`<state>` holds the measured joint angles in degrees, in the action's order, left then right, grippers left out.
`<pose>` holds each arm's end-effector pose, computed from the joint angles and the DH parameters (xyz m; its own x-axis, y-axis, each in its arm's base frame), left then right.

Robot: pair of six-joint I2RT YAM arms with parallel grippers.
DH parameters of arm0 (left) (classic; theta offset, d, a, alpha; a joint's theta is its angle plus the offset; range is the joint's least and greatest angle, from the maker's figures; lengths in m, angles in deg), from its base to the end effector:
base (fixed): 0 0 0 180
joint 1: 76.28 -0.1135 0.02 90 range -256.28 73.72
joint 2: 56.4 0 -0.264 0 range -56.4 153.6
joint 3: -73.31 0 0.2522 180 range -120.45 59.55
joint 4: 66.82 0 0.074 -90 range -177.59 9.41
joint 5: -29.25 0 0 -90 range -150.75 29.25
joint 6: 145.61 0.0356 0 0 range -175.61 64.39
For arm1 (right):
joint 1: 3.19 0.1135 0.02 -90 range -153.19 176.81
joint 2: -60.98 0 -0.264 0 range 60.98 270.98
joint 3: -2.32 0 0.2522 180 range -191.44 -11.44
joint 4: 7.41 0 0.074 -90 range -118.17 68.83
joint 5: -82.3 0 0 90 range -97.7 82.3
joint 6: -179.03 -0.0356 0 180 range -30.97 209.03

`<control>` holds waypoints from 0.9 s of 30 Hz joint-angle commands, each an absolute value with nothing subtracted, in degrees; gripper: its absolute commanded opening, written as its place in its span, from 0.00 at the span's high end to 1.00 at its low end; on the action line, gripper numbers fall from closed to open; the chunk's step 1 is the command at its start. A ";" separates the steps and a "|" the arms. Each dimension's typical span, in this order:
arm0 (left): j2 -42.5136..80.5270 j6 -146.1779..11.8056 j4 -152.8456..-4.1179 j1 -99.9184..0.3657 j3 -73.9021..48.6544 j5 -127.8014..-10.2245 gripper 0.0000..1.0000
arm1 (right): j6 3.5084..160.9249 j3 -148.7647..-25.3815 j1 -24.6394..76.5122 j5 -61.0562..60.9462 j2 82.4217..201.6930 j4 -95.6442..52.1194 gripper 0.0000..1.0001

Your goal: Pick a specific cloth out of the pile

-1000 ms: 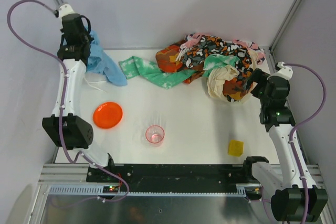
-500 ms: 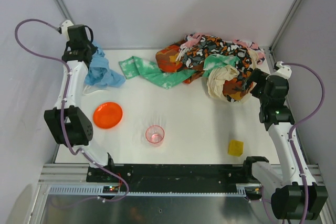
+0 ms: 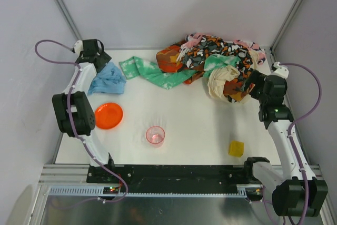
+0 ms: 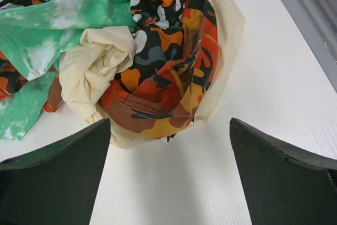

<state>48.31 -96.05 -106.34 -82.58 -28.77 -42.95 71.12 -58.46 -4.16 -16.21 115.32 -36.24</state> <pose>0.4152 0.0568 0.2849 -0.2938 -0.6538 -0.6973 -0.6836 0.6536 -0.3248 0.2176 -0.0090 0.3147 -0.3152 0.3095 -0.8971 0.2632 0.9367 0.2307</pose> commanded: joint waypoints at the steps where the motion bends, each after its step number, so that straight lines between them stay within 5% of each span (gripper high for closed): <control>1: 47.37 -98.35 -103.61 -82.78 -28.77 -44.89 0.03 | 71.88 -58.53 -4.43 -14.53 115.54 -34.41 0.01; 10: 28.36 -97.54 -103.49 -80.58 -20.44 -56.74 0.00 | 71.02 -58.46 -4.43 -14.17 113.46 -36.08 0.01; 18: 8.28 -89.61 -103.14 -64.59 -5.30 -53.68 0.00 | 72.16 -55.03 -4.10 -8.76 107.51 -32.88 0.01; 27: -2.88 -90.94 -102.77 -61.70 5.12 -51.75 0.00 | 71.15 -42.64 -3.85 -11.29 90.15 -28.63 0.01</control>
<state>-0.35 -91.62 -103.39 -62.15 4.45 -54.73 71.29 -45.98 -4.01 -9.83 96.00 -32.06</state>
